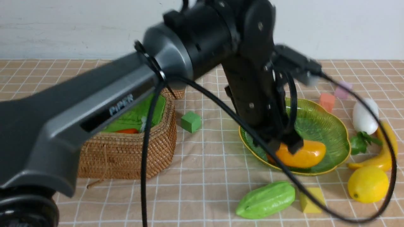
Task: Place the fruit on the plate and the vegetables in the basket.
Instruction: Take a chayote with your left arm and place it on the basket on the left.
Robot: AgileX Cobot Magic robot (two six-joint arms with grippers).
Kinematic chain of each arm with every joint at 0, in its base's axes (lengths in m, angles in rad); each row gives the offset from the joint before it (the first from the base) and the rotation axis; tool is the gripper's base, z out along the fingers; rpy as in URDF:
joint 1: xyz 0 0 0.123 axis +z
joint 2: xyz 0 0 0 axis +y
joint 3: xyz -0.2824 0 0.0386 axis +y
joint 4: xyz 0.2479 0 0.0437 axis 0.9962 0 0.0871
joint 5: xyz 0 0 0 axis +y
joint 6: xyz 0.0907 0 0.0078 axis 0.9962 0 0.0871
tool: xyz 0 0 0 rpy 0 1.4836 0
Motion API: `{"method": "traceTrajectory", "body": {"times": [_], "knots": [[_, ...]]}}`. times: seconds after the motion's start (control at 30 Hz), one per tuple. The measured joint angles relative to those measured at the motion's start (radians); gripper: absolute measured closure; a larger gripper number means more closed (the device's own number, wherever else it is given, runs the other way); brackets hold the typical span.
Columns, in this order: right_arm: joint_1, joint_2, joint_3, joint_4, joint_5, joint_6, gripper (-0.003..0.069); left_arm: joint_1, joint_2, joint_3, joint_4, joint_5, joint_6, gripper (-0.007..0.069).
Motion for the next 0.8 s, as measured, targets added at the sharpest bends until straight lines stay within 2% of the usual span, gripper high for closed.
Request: {"method": "traceTrajectory", "body": {"times": [0.07,0.13,0.27,0.33,0.4,0.47,0.5,0.53,0.8], "knots": [[0.0,0.0,0.0,0.018,0.024,-0.002,0.0476,-0.044,0.016,0.1,0.028,0.0,0.024,0.0313],[0.0,0.0,0.0,0.028,0.036,-0.016,0.0476,-0.066,0.044,0.158,0.032,-0.028,0.034,0.0212],[0.0,0.0,0.0,0.046,0.044,-0.024,0.0476,-0.07,0.102,0.181,0.05,-0.129,0.035,0.0062],[0.0,0.0,0.0,0.054,0.048,-0.025,0.0476,-0.07,0.126,0.181,0.064,-0.154,0.035,0.0032],[0.0,0.0,0.0,0.067,0.064,-0.037,0.0476,-0.069,0.171,0.183,0.092,-0.156,0.025,0.0041],[0.0,0.0,0.0,0.081,0.076,-0.048,0.0476,-0.069,0.189,0.185,0.092,-0.141,0.016,0.0102],[0.0,0.0,0.0,0.089,0.078,-0.05,0.0476,-0.069,0.196,0.186,0.092,-0.131,0.011,0.0194],[0.0,0.0,0.0,0.09,0.079,-0.057,0.0476,-0.069,0.196,0.186,0.1,-0.124,0.011,0.0236],[0.0,0.0,0.0,0.093,0.072,-0.069,0.0476,-0.068,0.113,0.161,0.174,-0.026,-0.004,0.0224]]}}
